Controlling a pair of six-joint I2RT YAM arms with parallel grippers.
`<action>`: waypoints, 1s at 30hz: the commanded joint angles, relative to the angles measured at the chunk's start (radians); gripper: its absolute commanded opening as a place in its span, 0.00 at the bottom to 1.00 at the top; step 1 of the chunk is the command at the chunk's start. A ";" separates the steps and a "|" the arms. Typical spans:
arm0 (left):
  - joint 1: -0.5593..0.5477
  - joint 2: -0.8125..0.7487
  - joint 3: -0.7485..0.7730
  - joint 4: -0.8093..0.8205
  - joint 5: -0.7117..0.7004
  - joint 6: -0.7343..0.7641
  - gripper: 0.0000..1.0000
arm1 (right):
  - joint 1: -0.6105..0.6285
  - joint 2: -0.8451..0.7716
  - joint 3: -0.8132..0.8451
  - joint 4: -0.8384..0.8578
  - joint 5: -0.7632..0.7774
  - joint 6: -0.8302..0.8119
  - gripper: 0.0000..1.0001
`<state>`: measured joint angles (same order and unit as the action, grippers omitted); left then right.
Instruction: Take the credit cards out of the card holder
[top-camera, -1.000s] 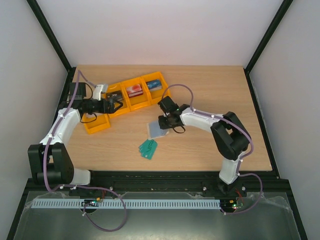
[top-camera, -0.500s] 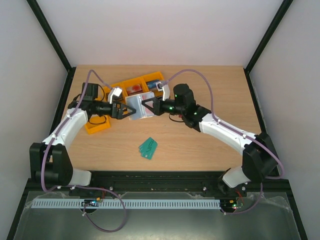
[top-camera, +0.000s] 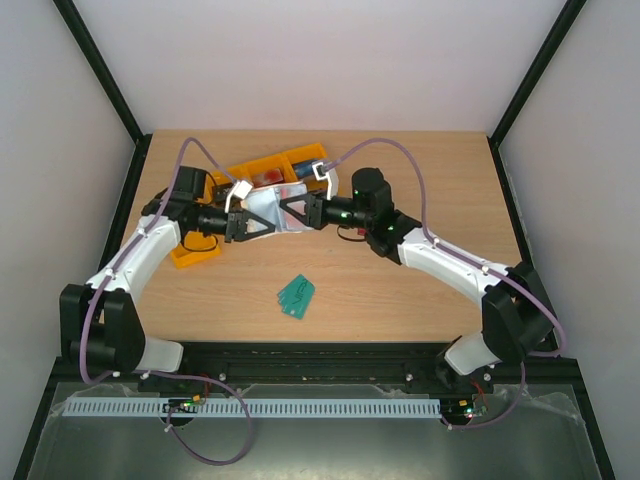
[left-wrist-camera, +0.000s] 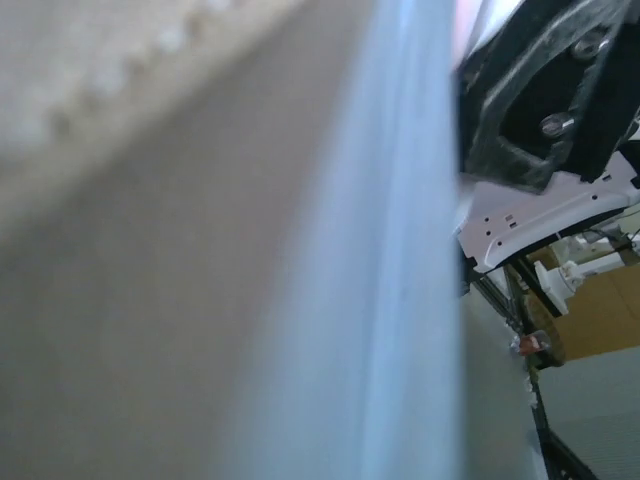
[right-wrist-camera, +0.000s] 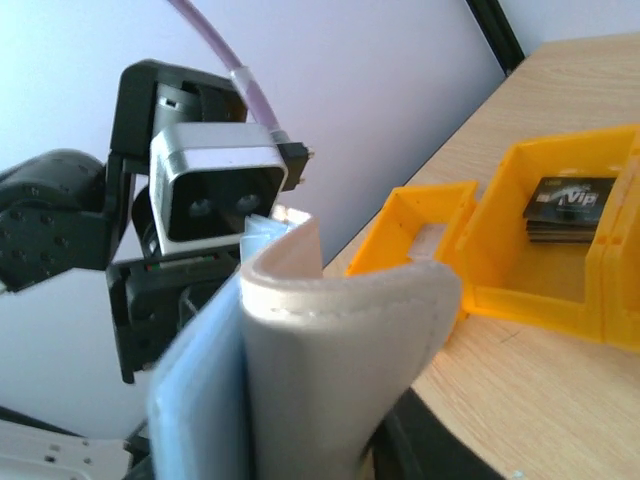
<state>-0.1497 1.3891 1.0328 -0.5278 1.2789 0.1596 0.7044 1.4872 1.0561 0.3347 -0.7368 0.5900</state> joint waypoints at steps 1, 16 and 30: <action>-0.001 0.011 0.040 -0.041 0.015 0.077 0.02 | -0.002 -0.021 0.012 0.001 -0.036 -0.052 0.36; -0.039 0.009 0.256 -0.389 -0.307 0.435 0.02 | -0.183 -0.095 0.004 -0.258 -0.226 -0.312 0.88; -0.056 0.006 0.316 -0.545 -0.267 0.611 0.02 | -0.108 -0.179 -0.082 -0.110 0.063 -0.401 0.85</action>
<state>-0.1925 1.3949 1.3174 -1.0180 0.9714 0.7002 0.5453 1.3579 1.0096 0.0910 -0.7700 0.2302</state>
